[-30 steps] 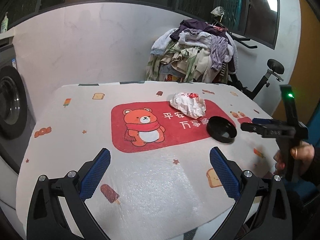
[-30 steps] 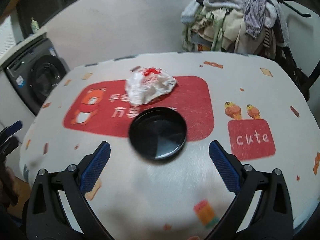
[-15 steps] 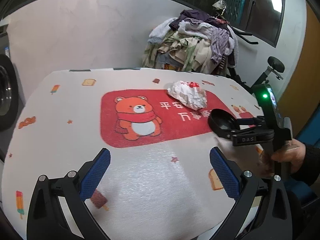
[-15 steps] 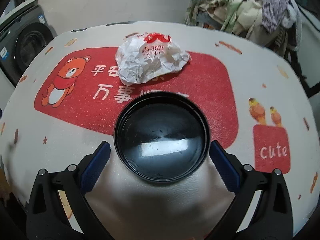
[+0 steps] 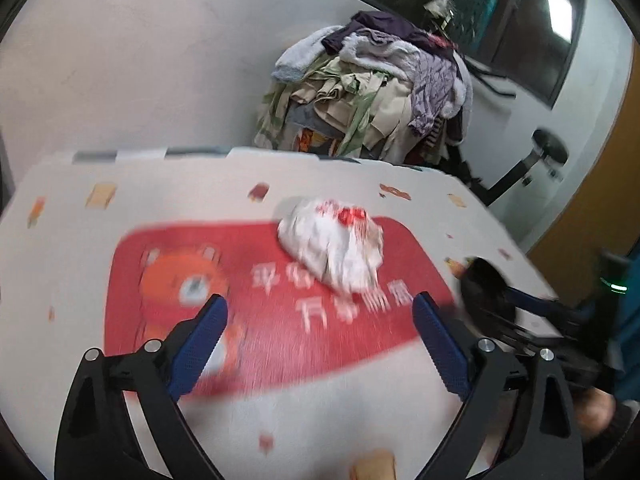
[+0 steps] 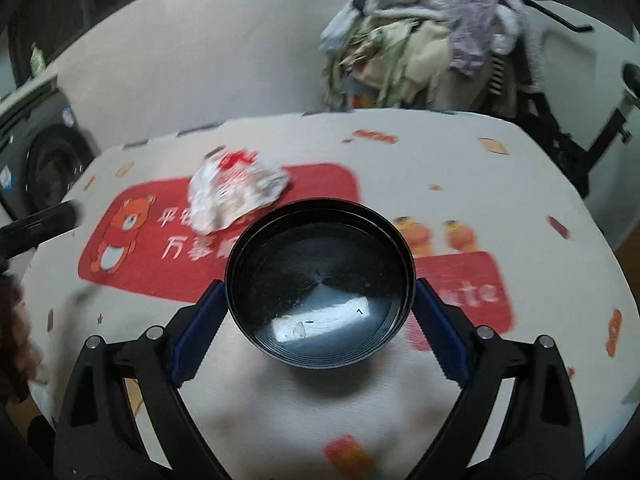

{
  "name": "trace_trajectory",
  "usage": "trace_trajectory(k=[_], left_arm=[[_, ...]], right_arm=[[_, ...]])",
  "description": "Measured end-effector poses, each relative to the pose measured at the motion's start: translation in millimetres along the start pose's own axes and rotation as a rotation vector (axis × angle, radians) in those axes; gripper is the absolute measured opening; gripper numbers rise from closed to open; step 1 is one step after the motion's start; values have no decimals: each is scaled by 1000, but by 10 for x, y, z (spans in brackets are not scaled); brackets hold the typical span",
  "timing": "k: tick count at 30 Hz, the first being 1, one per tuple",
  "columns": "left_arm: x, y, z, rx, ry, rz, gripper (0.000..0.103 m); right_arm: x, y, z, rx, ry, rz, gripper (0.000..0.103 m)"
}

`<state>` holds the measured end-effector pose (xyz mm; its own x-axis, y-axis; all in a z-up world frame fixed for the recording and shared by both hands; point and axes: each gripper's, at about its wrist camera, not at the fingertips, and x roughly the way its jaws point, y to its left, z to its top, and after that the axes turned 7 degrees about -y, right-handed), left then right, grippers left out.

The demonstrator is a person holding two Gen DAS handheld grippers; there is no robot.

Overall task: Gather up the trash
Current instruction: 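Grasp the black round lid with the right gripper while the left grasps the white bag, then carry the black lid and white plastic bag off the table over the bin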

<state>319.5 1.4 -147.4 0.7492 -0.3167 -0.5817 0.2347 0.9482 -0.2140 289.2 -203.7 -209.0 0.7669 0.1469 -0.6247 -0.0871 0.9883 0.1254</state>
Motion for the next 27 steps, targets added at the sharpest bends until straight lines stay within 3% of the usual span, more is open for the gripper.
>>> trace_trajectory(k=[1, 3, 6, 11, 13, 14, 15, 16, 17, 27], left_arm=[[102, -66, 36, 31, 6, 9, 90], [351, -172, 108, 72, 30, 23, 75], [677, -215, 197, 48, 58, 18, 61], [1136, -319, 304, 81, 107, 78, 55], [1299, -314, 297, 104, 153, 98, 38], [1352, -305, 279, 112, 179, 97, 24], [1356, -288, 261, 117, 184, 96, 23], [1308, -271, 249, 112, 174, 84, 20], [1253, -255, 232, 104, 172, 73, 6], [95, -328, -202, 131, 137, -22, 6]], right_arm=[[-60, -89, -11, 30, -12, -1, 91], [-192, -268, -65, 100, -36, 0, 91], [-329, -457, -198, 179, -45, 6, 91], [-410, -595, -350, 195, -35, -9, 91], [-442, -630, -374, 202, -40, -9, 91], [-463, -636, -388, 206, -43, -7, 91], [-479, -641, -394, 207, -43, -5, 91], [-491, -636, -400, 204, -43, -4, 91], [-508, -624, -401, 197, -44, -3, 91], [-776, -257, -390, 91, -68, 50, 91]])
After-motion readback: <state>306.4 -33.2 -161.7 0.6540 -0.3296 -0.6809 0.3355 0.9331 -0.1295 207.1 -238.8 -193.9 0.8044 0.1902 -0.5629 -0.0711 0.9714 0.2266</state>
